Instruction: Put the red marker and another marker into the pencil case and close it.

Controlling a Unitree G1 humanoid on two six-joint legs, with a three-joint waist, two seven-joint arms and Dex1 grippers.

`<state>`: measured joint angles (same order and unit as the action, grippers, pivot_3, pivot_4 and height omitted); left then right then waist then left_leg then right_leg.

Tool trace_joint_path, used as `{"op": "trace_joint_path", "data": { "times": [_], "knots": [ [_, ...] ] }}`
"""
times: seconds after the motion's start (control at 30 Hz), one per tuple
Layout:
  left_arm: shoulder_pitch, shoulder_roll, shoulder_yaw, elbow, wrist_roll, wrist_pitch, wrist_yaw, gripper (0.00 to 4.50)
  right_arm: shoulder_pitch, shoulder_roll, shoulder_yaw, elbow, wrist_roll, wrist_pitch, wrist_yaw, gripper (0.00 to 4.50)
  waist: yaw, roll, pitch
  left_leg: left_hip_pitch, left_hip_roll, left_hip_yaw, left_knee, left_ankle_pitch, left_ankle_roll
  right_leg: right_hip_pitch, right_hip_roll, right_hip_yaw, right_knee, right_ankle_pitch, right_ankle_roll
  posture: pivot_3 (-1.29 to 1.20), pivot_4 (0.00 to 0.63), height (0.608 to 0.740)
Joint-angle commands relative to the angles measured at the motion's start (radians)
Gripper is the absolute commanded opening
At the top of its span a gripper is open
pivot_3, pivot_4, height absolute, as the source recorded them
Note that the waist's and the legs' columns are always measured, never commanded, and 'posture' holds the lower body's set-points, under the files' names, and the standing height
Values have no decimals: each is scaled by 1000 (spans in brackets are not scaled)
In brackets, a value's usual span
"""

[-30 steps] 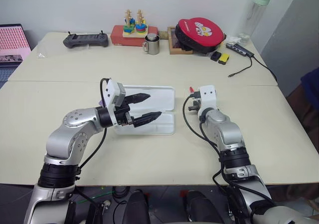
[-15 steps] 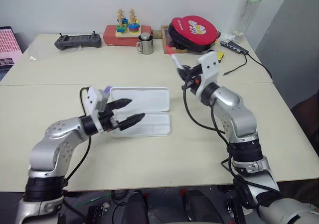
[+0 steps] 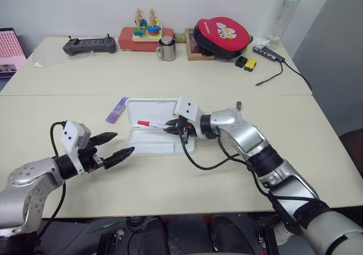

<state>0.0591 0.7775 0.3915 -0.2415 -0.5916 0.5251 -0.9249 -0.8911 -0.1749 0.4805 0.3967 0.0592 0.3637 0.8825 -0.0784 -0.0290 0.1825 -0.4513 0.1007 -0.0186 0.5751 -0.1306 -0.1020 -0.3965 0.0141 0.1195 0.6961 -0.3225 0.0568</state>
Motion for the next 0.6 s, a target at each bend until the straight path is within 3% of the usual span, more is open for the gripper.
{"op": "trace_joint_path", "data": {
  "times": [0.03, 0.13, 0.2, 0.6],
  "knots": [
    [4, 11, 45, -64, -29, 16, 23, 4500, -29, 22, 6, 46, -24, -61, 38, 319, 1, 0, 0, 0, 0, 0, 0, 0, 0, 0, 0, 0, 0, 0, 0, 0, 150, 740],
    [8, 10, 49, -76, -32, 25, 35, 4500, -28, 38, 3, 70, -39, -78, 47, 319, 0, 0, 0, 0, 0, 0, 0, 0, 0, 0, 0, 0, 0, 0, 0, 0, 150, 740],
    [9, 7, 51, -83, -38, 29, 45, 4500, -26, 48, -9, 65, -38, -80, 52, 1028, -1, 0, 0, 0, 0, 0, 0, 0, 0, 0, 0, 0, 0, 0, 0, 0, 150, 740],
    [-142, -29, 99, 52, -57, 25, 164, 4500, -23, 44, -109, -67, 38, -11, 83, 3527, 3, -1, 0, 0, 0, -1, 0, 0, 0, 0, 1, -1, 1, 0, 1, 0, 150, 740]
  ]
}}
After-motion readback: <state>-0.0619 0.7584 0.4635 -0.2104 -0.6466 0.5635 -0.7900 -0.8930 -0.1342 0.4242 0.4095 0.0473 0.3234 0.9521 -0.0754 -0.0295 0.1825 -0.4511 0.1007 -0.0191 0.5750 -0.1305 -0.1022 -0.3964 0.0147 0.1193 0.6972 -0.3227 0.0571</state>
